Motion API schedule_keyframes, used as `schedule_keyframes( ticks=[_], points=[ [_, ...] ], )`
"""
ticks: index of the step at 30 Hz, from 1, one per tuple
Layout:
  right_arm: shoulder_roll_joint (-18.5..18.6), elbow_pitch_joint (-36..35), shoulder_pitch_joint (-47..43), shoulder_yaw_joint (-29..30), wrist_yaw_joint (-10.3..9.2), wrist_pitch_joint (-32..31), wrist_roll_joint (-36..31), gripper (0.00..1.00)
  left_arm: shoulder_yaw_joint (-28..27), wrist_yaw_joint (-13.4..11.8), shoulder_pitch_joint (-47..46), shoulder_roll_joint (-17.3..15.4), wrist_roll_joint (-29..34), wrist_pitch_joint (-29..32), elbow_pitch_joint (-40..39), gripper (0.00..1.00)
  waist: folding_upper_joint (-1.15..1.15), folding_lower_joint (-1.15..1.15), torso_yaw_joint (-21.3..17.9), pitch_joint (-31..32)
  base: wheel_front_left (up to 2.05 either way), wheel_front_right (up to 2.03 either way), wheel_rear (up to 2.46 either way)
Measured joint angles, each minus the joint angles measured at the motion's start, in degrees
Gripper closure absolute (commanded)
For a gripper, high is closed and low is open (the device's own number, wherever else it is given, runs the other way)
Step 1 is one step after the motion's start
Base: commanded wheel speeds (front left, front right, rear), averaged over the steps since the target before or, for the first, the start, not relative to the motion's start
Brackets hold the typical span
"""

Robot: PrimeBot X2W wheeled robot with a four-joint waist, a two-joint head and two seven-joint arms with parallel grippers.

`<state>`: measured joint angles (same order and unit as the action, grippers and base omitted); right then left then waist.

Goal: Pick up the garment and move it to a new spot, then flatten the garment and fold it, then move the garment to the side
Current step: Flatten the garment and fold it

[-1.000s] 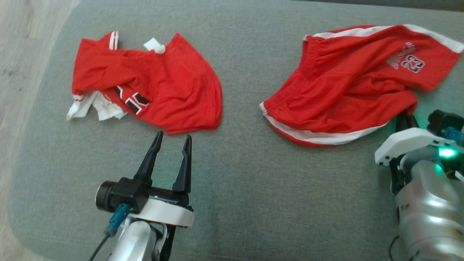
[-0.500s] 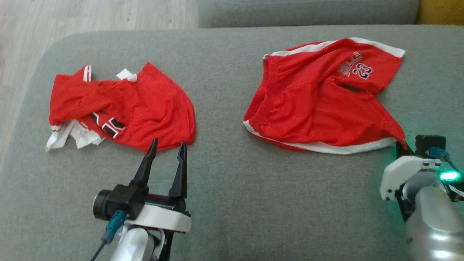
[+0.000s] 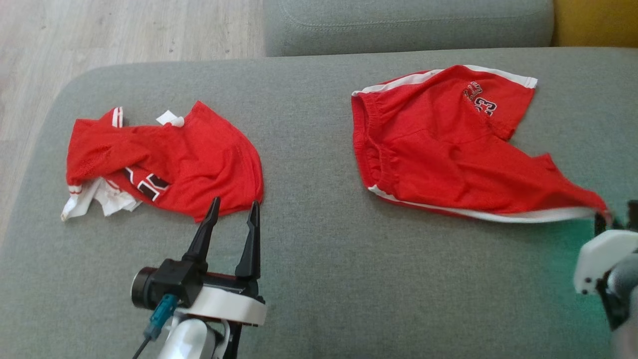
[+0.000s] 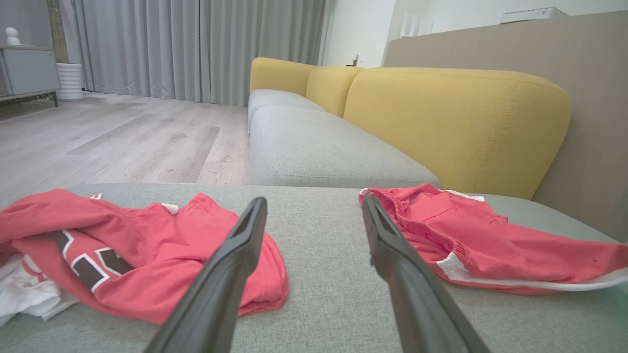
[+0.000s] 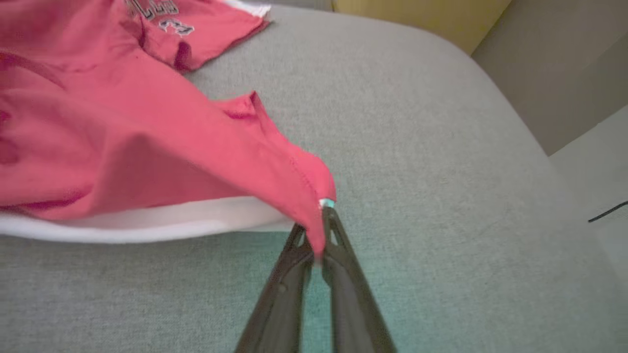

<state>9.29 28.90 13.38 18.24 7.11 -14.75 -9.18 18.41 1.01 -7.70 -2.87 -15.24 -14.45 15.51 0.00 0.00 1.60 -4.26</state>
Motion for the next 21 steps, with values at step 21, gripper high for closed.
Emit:
schedule_keyframes(
  ticks=[21],
  points=[
    [-6.9, -18.5, -11.4, -15.4, 0.00, 26.7, 19.6, 0.00, 2.1, 2.1, -0.1, 0.0, 2.2, 0.0, 0.3, 0.00, 0.00, 0.00, -2.5, 1.5, 0.00, 0.00, 0.00]
  ],
)
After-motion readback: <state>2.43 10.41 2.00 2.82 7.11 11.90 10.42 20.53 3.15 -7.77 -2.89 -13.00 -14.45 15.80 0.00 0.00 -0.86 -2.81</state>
